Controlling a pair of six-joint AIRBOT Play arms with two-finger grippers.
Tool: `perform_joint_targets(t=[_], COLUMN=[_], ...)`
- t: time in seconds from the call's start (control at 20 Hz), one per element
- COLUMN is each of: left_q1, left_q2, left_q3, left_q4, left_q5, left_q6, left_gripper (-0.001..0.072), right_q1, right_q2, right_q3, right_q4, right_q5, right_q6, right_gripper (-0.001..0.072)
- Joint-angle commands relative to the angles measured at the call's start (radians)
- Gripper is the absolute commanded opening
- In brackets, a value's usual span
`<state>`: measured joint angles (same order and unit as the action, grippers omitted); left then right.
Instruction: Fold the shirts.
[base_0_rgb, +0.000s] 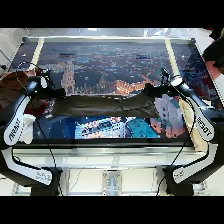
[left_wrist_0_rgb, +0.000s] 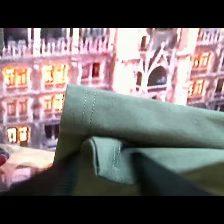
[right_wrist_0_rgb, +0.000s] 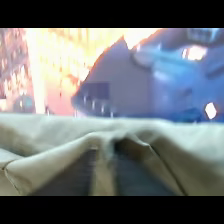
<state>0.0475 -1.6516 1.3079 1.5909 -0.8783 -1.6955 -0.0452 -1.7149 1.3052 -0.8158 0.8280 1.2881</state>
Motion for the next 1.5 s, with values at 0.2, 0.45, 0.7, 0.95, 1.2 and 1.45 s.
perform_joint_targets(t=[0.2, 0.45, 0.7, 0.95, 1.2, 1.45], left_q1=[0.016, -0.05, -0.138, -0.178, -0.179, -0.179], left_q2=[0.188, 0.328, 0.34, 0.34, 0.34, 0.335], left_q3=[0.046, 0.046, 0.046, 0.046, 0.046, 0.046], left_q4=[0.005, -0.005, -0.005, -0.006, -0.006, -0.01], left_q5=[0.026, 0.027, 0.027, 0.026, 0.026, 0.026], left_q6=[-0.003, -0.003, -0.003, -0.004, -0.003, -0.003], left_gripper=[0.0589, 0.0589, 0.0589, 0.0589, 0.0589, 0.0537], right_q1=[-0.106, -0.283, -0.406, -0.364, -0.247, -0.129], right_q2=[0.091, 0.112, -0.015, -0.145, -0.178, -0.176], right_q3=[0.209, 0.099, -0.036, -0.036, -0.03, -0.002], right_q4=[-0.253, -0.201, 0.02, 0.131, 0.145, 0.221], right_q5=[0.329, 0.451, 0.526, 0.506, 0.462, 0.462], right_q6=[0.027, 0.065, -0.05, -0.143, -0.169, -0.168], right_gripper=[0.0388, 0.0435, 0.0619, 0.0621, 0.0619, 0.0155])
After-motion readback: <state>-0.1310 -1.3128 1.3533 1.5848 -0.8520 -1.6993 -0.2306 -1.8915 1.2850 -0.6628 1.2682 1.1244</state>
